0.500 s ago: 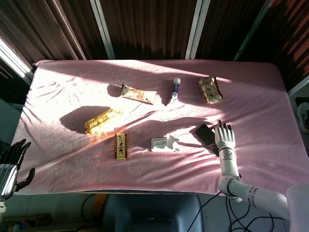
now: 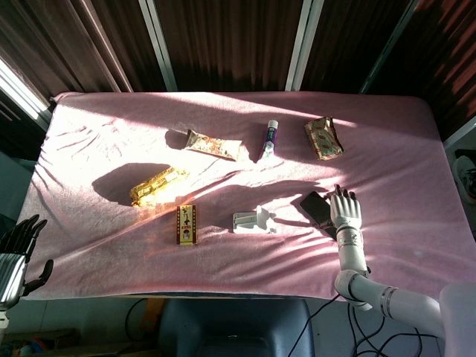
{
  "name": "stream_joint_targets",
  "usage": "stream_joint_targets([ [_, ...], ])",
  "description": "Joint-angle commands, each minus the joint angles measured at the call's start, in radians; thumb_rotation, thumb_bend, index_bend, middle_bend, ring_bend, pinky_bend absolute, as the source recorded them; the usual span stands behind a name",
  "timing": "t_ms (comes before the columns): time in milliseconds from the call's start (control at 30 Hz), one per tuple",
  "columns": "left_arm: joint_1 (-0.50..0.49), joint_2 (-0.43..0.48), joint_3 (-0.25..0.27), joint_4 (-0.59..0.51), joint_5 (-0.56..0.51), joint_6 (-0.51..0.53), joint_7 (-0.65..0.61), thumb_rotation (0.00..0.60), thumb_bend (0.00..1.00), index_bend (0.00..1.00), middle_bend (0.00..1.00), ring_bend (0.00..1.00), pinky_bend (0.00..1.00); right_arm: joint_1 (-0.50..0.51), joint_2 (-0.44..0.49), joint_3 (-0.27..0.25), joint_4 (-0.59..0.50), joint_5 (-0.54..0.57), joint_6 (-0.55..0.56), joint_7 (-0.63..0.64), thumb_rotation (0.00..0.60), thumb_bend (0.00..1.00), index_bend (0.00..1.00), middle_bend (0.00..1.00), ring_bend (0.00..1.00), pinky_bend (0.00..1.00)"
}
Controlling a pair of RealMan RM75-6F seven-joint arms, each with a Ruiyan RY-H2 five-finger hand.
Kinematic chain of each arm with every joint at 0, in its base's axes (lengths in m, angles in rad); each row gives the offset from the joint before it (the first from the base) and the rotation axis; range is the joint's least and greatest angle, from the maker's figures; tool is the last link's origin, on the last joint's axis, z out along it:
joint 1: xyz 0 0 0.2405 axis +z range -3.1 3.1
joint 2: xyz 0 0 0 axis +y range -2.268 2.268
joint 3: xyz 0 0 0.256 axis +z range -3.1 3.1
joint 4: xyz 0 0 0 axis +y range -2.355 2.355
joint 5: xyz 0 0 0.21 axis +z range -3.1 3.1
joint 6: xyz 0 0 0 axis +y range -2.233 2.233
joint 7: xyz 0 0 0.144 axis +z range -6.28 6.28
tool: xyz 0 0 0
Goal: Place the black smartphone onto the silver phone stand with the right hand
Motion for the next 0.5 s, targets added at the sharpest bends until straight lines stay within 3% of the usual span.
stream_joint_targets([
  [33, 0.0, -0.001, 0.0, -0.001, 0.0, -0.001, 0.003, 0.6, 0.41, 0.0, 0.0, 0.02, 0.12, 0.005, -0.009, -0.001, 0.01, 0.001, 0.002, -0.005, 0.6, 0.22, 0.46, 0.1, 0.0, 0.0],
  [300, 0.001, 0.0, -0.002, 0.003, -0.001, 0.002, -0.004, 0.6, 0.41, 0.0, 0.0, 0.02, 0.12, 0.006, -0.033, -0.004, 0.009, -0.031, 0.017, 0.0, 0.6, 0.22, 0.66, 0.19, 0.0, 0.0],
  [500, 0.003, 0.002, -0.001, 0.005, 0.006, 0.009, -0.013, 0.6, 0.41, 0.0, 0.0, 0.02, 0.12, 0.004, -0.039, -0.003, -0.002, -0.057, 0.039, 0.004, 0.6, 0.22, 0.7, 0.21, 0.0, 0.0],
])
